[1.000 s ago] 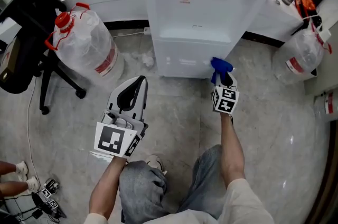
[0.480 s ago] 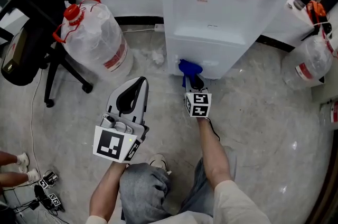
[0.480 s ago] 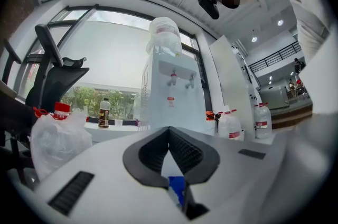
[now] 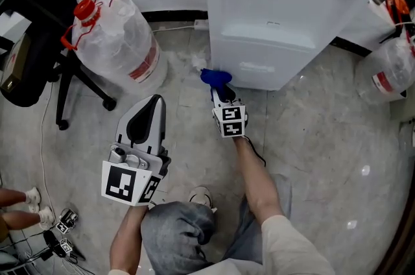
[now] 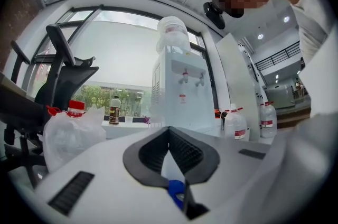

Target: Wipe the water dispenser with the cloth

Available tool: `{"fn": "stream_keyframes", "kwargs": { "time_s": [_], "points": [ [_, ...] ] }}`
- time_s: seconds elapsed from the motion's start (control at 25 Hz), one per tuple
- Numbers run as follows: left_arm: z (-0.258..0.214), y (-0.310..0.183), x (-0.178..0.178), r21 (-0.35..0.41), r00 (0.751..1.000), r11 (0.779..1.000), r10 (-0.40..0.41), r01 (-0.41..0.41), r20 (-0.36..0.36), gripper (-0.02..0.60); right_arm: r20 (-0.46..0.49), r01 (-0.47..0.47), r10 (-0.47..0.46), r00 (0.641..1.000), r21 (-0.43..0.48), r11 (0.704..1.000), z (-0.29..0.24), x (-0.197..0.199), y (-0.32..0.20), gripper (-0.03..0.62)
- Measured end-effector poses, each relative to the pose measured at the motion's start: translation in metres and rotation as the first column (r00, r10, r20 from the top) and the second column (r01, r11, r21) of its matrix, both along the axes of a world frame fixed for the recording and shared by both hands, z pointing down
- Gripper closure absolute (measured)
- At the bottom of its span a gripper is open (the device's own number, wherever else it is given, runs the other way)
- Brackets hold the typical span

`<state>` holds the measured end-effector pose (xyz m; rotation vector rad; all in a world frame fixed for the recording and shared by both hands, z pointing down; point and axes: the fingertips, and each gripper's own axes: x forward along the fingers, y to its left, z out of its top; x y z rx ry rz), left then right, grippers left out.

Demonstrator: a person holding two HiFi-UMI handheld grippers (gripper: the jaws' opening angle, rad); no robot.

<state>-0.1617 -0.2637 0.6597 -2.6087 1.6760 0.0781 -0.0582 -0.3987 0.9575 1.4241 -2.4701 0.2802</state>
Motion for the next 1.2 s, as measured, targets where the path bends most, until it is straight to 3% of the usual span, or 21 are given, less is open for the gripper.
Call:
{"fn": "stream_keyframes", "kwargs": {
  "time_s": [0.2, 0.48, 0.72, 0.88, 1.2],
  "points": [
    [0.000, -0.006, 0.016, 0.003, 0.999, 0.999, 0.038, -0.038, -0.022, 0.571, -0.044, -0.130, 0.130, 0.991, 0.003, 0.991, 0.005, 0.093, -0.007, 0.497],
    [0.001, -0.013, 0.047, 0.012, 0.994, 0.995, 0.100, -0.099, -0.040, 0.571, -0.069, -0.351, 0.350, 0.934, -0.004, 0.936, 0.003, 0.230, -0.003, 0.497],
    [0.000, -0.014, 0.062, 0.017, 0.990, 0.991, 0.130, -0.129, -0.055, 0.571, -0.074, -0.423, 0.421, 0.904, -0.013, 0.906, 0.002, 0.275, 0.006, 0.497],
    [-0.002, -0.011, 0.054, 0.023, 0.992, 0.994, 0.109, -0.108, -0.057, 0.571, -0.070, -0.356, 0.353, 0.933, -0.033, 0.934, 0.011, 0.234, 0.007, 0.497],
    [-0.003, 0.000, 0.004, 0.010, 1.000, 1.000, 0.020, -0.020, -0.019, 0.571, -0.008, -0.060, 0.059, 0.998, -0.110, 0.992, 0.054, 0.037, 0.013, 0.497]
  ]
}}
